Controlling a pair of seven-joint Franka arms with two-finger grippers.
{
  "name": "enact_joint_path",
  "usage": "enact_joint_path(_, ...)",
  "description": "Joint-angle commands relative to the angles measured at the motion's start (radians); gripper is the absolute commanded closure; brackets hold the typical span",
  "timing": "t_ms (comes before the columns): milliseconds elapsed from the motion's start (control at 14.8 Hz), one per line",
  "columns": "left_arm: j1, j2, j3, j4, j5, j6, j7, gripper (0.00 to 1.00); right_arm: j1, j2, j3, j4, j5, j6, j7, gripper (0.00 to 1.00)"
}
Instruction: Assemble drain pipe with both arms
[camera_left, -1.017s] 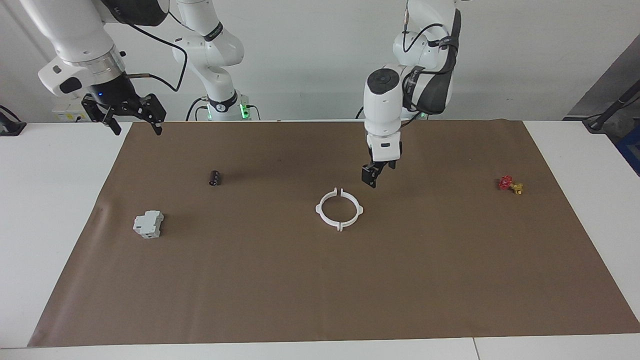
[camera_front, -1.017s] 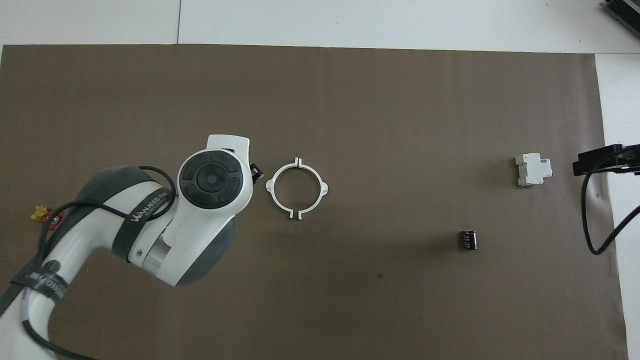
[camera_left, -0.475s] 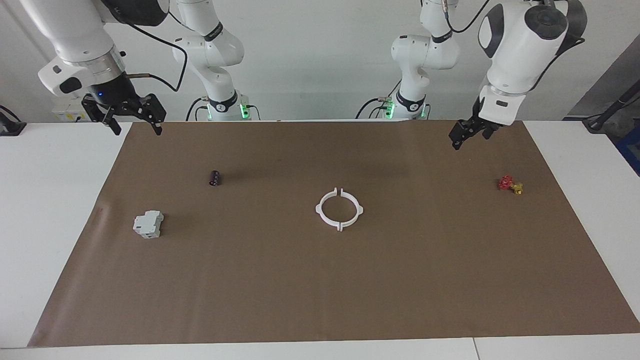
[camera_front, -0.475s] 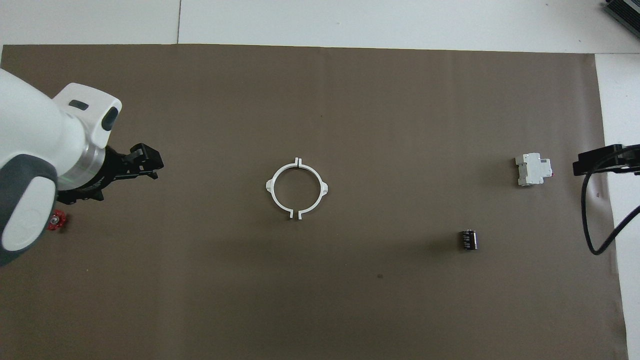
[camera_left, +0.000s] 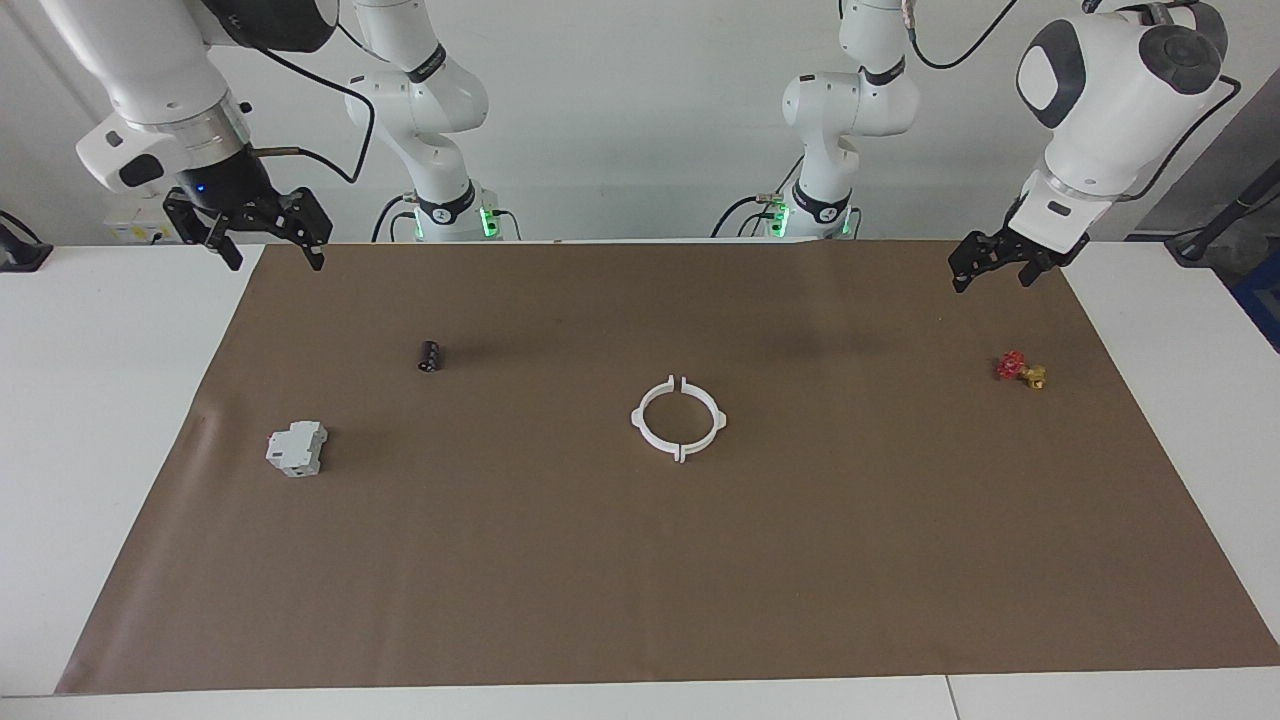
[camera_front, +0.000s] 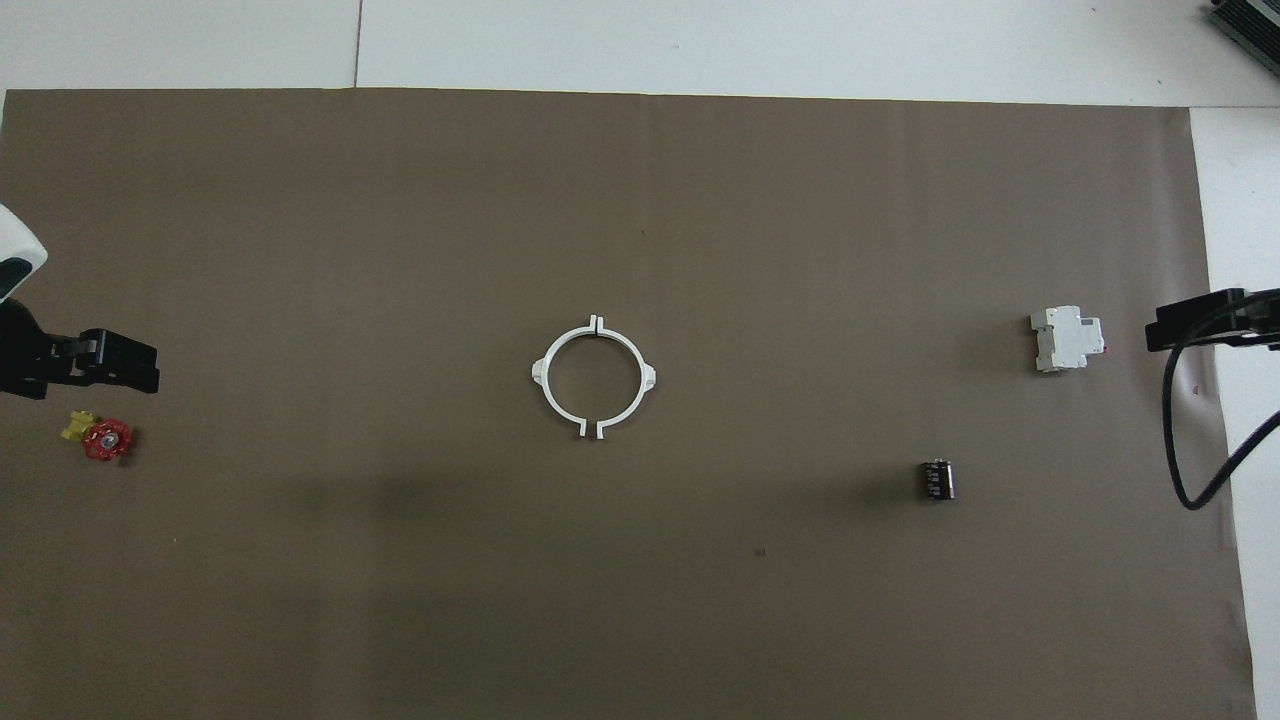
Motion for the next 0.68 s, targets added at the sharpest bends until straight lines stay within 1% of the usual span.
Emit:
enact_joint_path(0, 0.001, -0.046, -0.004, -0.061, -0.014, 0.060, 0.021, 0.00, -0.007, -0.010, 0.005, -0.013, -0.002, 0.008, -0.015, 0.00)
enact_joint_path(610, -0.014, -0.048, -0.012, -0.070, -0.014, 0.087, 0.022, 0.00, -0.007, -0.010, 0.005, -0.013, -0.002, 0.008, -0.015, 0.00)
